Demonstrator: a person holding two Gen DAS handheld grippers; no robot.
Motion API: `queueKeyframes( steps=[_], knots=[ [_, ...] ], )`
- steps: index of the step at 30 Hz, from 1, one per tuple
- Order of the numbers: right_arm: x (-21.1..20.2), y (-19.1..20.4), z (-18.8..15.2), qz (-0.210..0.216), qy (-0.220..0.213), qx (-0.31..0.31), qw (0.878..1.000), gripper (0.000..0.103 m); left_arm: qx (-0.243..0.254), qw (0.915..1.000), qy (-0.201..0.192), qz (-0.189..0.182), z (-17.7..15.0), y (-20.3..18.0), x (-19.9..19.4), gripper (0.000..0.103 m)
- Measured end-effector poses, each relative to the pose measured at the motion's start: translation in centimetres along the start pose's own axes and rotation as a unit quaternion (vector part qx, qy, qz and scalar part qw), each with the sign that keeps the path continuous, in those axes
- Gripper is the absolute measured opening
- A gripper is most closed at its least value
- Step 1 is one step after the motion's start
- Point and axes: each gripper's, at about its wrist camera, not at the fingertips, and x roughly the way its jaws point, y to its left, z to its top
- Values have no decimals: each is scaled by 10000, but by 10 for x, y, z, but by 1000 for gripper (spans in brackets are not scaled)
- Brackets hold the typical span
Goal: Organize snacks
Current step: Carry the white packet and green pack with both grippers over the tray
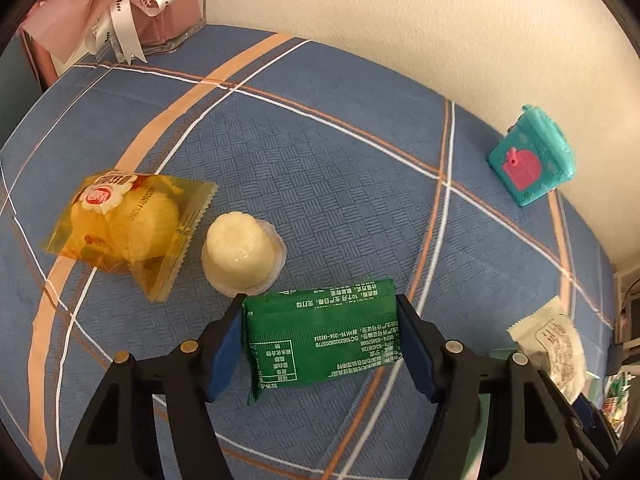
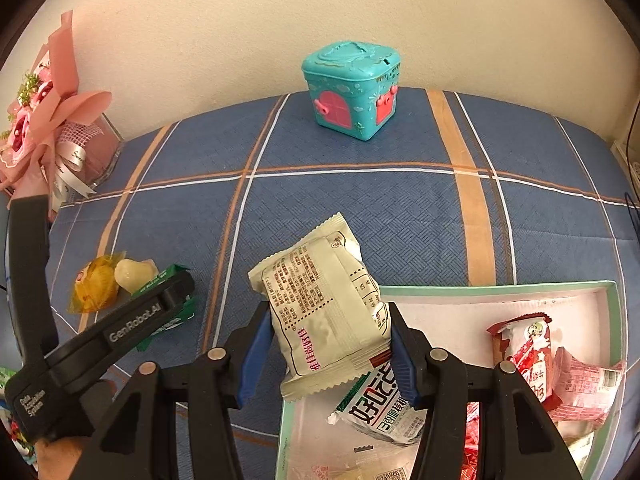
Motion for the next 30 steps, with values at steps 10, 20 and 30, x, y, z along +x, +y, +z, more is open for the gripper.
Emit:
queueKeyframes(
  steps=[10,20,30],
  knots=[
    [-33,-22,2,20,-190,192,9996,57,161,9990,-211,-368,-14,-18,-60,71],
    [-78,-91,-1,-479,-407,623,9961,57,789,9948,-40,-647,-45,-82,-78,71],
    [-96,-146,-7,-859,-358,885,9917,57,1383,9877,272,-672,-82,-135,-74,72]
  ],
)
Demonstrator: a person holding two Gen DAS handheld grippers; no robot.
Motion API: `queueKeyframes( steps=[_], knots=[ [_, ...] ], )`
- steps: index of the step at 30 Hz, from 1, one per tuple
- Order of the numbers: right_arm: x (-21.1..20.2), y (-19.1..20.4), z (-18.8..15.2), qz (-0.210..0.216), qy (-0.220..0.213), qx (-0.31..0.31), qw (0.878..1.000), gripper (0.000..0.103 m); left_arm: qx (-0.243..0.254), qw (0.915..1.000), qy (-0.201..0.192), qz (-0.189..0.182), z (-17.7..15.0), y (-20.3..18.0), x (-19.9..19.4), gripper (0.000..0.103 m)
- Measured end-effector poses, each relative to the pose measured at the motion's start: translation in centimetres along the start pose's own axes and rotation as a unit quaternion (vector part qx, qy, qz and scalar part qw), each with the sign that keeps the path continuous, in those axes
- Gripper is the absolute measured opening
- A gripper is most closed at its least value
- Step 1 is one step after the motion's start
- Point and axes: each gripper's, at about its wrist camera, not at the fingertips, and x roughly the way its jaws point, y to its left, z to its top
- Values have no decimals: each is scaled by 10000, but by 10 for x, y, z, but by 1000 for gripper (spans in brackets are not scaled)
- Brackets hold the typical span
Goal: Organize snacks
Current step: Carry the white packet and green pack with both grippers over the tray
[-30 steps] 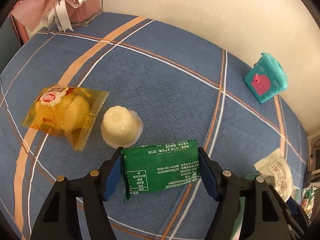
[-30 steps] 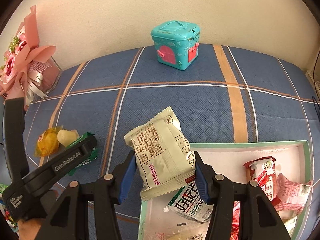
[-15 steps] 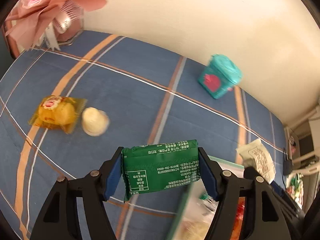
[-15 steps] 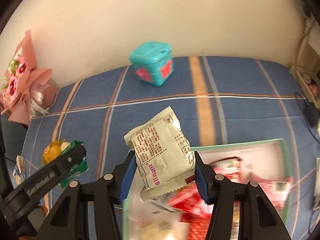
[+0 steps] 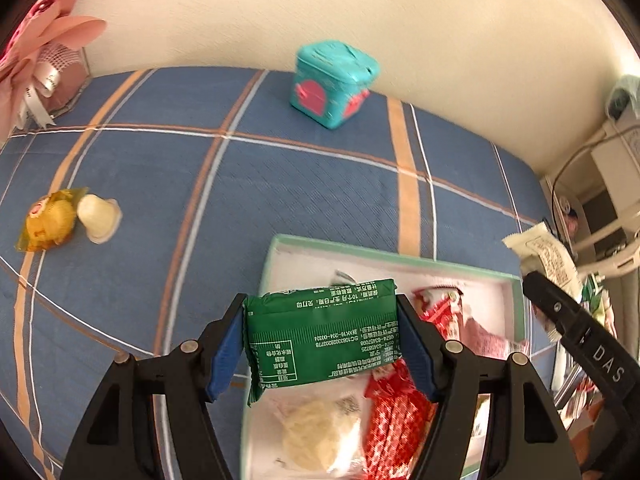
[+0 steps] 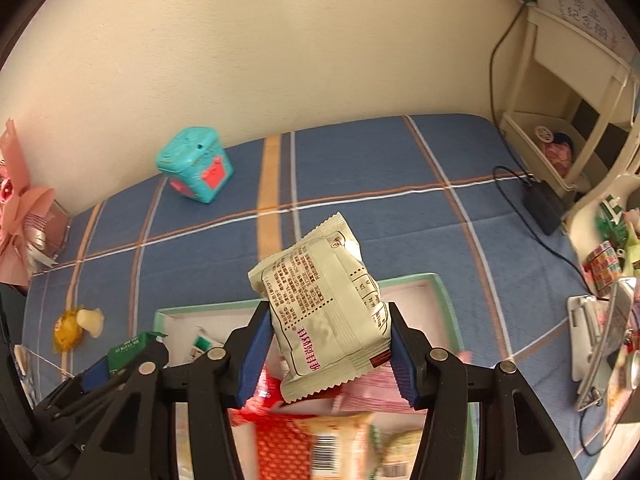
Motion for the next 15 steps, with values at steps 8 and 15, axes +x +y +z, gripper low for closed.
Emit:
queueKeyframes(
  steps=[8,15],
  knots=[
    [21,-11,-7,-22,362,12,9993,57,76,9997,241,-18,-7,-9,10,72],
    [24,-9,-14,-6,490,9,9988,57,74,9995,316,5,-11,-9,12,72]
  ],
)
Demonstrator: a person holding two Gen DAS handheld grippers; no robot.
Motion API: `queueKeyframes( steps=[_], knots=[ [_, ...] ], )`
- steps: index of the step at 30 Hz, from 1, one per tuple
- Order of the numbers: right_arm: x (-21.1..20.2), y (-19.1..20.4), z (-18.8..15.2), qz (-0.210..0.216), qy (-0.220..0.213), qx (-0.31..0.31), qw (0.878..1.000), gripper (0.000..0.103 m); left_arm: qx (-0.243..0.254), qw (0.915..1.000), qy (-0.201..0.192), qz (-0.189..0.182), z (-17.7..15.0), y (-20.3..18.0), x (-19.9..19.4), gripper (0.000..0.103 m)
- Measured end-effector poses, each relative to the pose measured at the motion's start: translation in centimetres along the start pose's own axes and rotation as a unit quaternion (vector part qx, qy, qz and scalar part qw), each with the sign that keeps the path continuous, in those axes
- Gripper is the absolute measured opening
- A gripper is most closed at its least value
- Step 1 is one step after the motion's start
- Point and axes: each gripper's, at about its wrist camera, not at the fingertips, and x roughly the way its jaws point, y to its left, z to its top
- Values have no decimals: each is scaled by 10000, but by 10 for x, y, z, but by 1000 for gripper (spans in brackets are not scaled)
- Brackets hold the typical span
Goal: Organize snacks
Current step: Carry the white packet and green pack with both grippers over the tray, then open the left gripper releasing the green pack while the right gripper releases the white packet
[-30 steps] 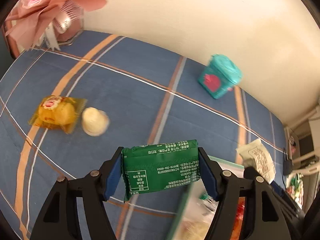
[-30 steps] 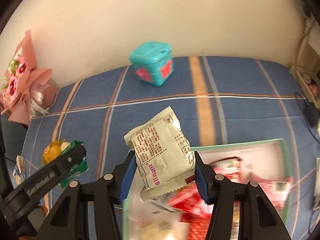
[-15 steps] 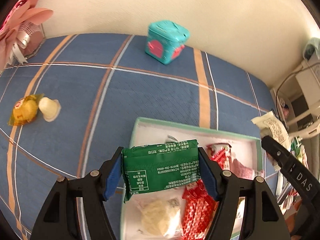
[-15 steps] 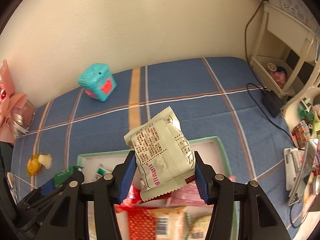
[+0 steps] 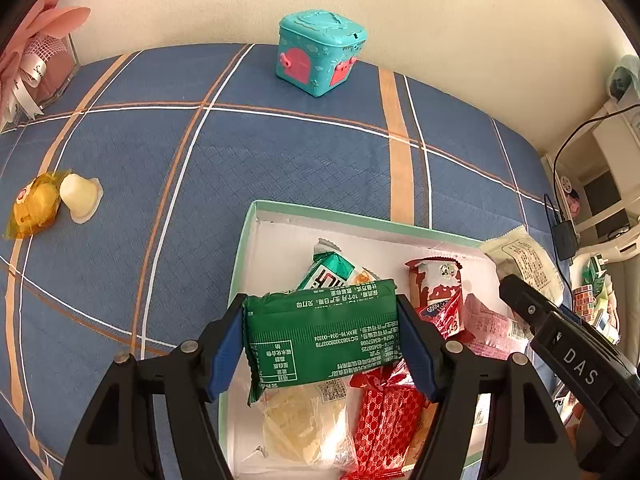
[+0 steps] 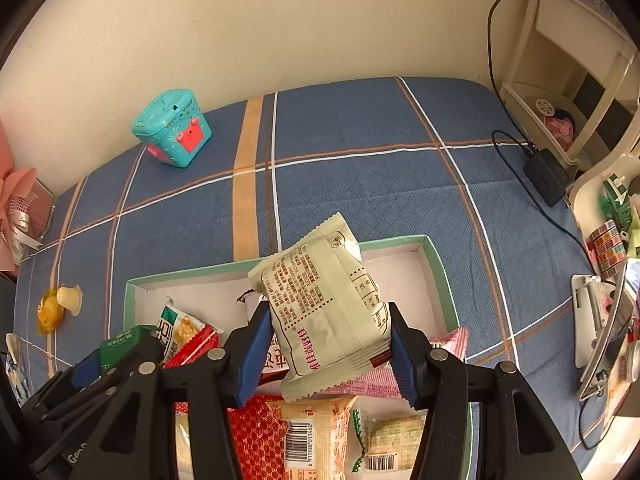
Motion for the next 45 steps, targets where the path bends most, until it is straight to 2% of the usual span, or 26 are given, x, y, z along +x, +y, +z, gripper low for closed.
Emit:
queueKeyframes(
  steps=[8,22,27,29,32,38,42,45],
  knots=[
    [-1,-3,-11,-15,170,22,9999,57,19,10000,54,-23,-7,-2,-5,72],
    [3,-8,-33,-101,454,15,9989,59,-225,9991,192,-303,-17,9,-8,72],
    [0,-8,-37,-74,443,40,9990,61,-201,9993,109,-303,-20,11,-18,77],
    [-1,-11,-38,-32,406,130,9991,66,-185,9995,84,-256,-22,12,-21,79],
    [-5,-14,-40,-13,348,213,9992,67,-164,9997,51,-162,-25,16,-25,85],
    [-13,-12,-49,-39,284,180,9994,72,-172,9998,-89,85,-30,29,-33,88],
    [-15,-1,-56,-47,262,-9,9996,82,-141,9991,-261,319,-33,38,-38,97],
    [-16,8,-61,-41,246,-150,9996,83,-101,9973,-357,630,-35,45,-41,98]
  ],
)
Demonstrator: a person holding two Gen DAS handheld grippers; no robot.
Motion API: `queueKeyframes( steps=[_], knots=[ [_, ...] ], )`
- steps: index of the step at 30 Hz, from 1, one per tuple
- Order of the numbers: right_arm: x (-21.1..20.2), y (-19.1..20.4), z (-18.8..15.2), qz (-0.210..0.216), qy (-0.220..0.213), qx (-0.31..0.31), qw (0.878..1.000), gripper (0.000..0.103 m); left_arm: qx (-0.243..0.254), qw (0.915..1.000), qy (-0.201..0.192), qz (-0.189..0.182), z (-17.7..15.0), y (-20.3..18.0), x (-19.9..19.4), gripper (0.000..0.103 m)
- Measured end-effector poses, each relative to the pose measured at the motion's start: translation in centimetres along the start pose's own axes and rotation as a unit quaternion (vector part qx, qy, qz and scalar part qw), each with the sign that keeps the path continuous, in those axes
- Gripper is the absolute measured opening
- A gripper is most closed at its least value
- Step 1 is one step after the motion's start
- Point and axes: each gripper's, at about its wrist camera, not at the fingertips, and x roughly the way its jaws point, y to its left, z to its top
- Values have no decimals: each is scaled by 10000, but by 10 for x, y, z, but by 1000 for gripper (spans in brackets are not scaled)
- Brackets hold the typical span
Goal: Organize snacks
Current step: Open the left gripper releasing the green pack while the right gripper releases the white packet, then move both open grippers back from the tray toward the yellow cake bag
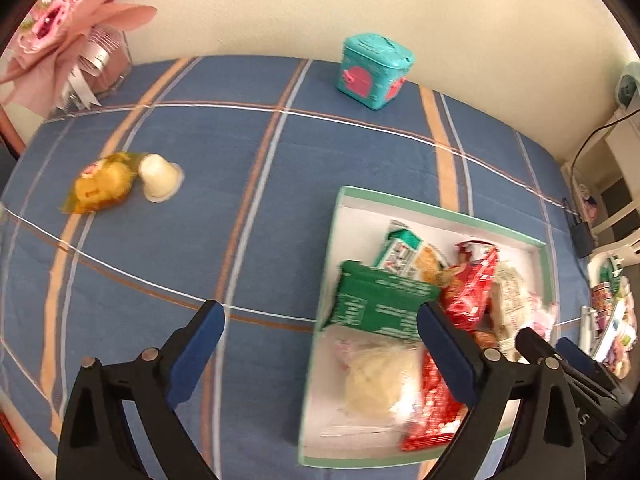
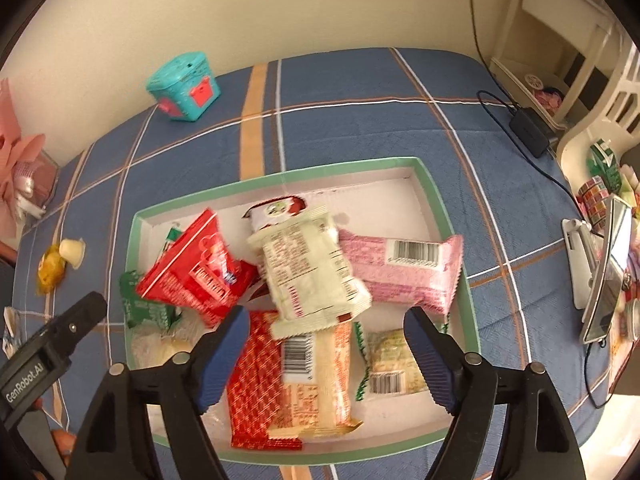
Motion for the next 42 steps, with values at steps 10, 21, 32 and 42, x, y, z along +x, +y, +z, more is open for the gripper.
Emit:
queueKeyframes(
  steps=[10,21,32,42],
  knots=[
    [-4,23,-7,28,-168,-253,9995,103,202,9982,-276,499,1,19,-8,98],
    [-4,29,-6,77,-240,-284,9993,103,84,9976,-234,648,2,23,-6,98],
    [-3,41,-8,57,-212,-425,9989,103,245,9963,-544,623,3,31,-13,98],
    [-7,84,-7,160,-193,-822,9963,103,-251,9943,-165,1025,3,102,0,98]
  ],
)
